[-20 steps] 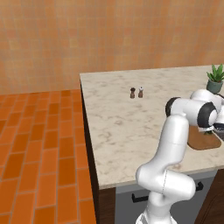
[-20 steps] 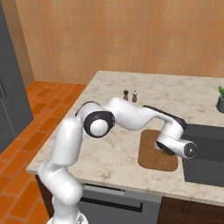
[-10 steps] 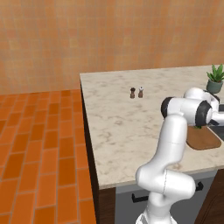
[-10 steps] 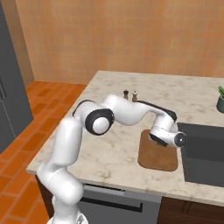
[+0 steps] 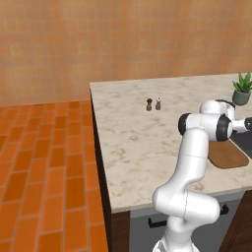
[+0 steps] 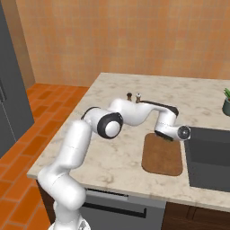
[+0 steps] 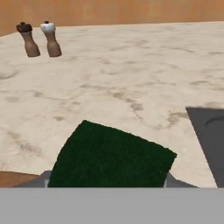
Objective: Pick up the sponge from the counter and clean the cutting board by briefly scrubbing or pressing down on the cutting board. Once finished, release the sponge.
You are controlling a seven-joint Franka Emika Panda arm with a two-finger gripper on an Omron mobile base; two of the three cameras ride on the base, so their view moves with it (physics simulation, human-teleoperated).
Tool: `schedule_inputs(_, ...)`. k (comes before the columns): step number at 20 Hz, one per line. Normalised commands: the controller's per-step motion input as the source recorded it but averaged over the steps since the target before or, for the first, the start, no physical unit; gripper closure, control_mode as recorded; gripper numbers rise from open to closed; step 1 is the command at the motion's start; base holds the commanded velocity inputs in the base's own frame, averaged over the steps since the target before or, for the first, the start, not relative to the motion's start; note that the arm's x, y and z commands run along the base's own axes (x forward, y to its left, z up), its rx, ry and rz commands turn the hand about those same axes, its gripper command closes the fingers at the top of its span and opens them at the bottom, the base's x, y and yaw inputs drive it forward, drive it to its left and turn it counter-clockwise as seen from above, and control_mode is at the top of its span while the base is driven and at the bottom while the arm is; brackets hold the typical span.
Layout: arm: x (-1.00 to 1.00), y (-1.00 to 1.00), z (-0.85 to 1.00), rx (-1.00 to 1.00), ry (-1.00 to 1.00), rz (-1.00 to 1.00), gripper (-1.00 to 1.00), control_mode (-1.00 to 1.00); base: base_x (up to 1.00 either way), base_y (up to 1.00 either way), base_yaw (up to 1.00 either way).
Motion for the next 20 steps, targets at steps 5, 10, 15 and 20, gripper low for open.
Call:
schedule_inputs(5,0.29,-0.1,-0.18,0.0,0.0,-0.08,1.0,-1.0,0.0,0.0,0.0)
schedule_inputs(10,-0.18,0.44,0.19,0.0,-0.02,0.0,1.0,-1.0,0.0,0.0,0.0)
schedule_inputs(15,-0.51,0.85,0.96,-0.11,0.0,0.0,1.0,-1.0,0.0,0.0,0.0)
schedule_inputs(20,-0.43,0.64,1.0,-0.16,0.02,0.02,1.0,-1.0,0.0,0.0,0.0)
